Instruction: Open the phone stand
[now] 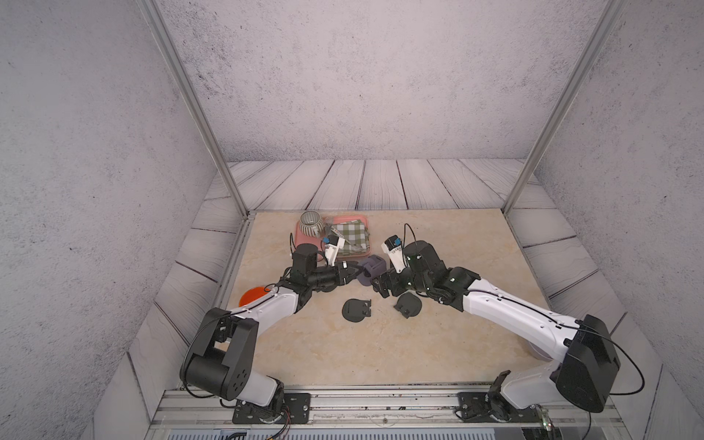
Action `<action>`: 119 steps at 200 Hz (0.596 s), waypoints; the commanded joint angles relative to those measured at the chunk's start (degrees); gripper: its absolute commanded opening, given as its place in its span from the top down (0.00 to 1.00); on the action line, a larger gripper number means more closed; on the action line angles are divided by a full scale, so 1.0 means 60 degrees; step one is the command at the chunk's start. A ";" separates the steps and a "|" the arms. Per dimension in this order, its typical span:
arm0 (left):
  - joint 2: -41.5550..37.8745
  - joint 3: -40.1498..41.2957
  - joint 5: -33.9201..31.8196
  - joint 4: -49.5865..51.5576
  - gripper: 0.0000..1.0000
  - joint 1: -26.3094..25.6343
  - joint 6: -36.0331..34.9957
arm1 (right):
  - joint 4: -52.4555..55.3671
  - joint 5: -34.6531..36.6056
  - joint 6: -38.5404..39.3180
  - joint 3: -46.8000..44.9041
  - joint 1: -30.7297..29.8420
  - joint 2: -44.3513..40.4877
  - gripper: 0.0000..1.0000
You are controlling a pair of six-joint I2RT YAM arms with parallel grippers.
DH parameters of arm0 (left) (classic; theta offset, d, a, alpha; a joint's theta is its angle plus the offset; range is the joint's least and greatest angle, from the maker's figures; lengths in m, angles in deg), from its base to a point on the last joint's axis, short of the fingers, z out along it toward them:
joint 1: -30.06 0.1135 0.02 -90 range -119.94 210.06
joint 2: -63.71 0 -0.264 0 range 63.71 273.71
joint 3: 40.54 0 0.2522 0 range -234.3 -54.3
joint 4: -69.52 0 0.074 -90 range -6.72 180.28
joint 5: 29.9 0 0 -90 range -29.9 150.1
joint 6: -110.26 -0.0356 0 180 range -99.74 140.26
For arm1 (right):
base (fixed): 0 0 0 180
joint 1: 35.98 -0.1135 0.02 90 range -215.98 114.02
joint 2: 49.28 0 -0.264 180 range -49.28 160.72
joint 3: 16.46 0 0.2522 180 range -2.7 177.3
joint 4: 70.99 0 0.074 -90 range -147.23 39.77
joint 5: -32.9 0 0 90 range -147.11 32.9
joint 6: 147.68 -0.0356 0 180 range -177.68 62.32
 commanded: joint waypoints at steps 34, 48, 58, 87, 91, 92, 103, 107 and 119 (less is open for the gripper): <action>0.0054 0.0109 0.0322 -0.0588 1.00 -0.0038 0.0121 | -0.0092 -0.0175 0.0007 0.0344 0.0024 0.0359 0.24; 0.0074 0.0111 0.0344 -0.0635 1.00 -0.0038 0.0136 | -0.0109 -0.0145 0.0017 0.0359 0.0021 0.0372 0.30; 0.0095 0.0100 0.0338 -0.0665 1.00 -0.0038 0.0158 | -0.0109 -0.0132 0.0020 0.0373 0.0023 0.0380 0.32; 0.0109 0.0111 0.0337 -0.0683 1.00 -0.0038 0.0175 | -0.0094 -0.0102 0.0042 0.0418 0.0021 0.0390 0.42; 0.0113 0.0111 0.0323 -0.0681 1.00 -0.0038 0.0180 | -0.0094 -0.0094 0.0043 0.0418 0.0022 0.0390 0.44; 0.0113 0.0111 0.0323 -0.0682 1.00 -0.0038 0.0180 | -0.0094 -0.0098 0.0039 0.0418 0.0028 0.0391 0.44; 0.0109 0.0111 0.0322 -0.0683 1.00 -0.0038 0.0170 | -0.0083 -0.0036 0.0035 0.0419 0.0021 0.0364 0.47; 0.0124 0.0111 0.0322 -0.0683 1.00 -0.0040 0.0179 | -0.0079 -0.0010 0.0022 0.0418 0.0023 0.0357 0.47; 0.0127 0.0111 0.0308 -0.0683 1.00 -0.0038 0.0180 | -0.0072 0.0012 0.0039 0.0441 0.0021 0.0359 0.47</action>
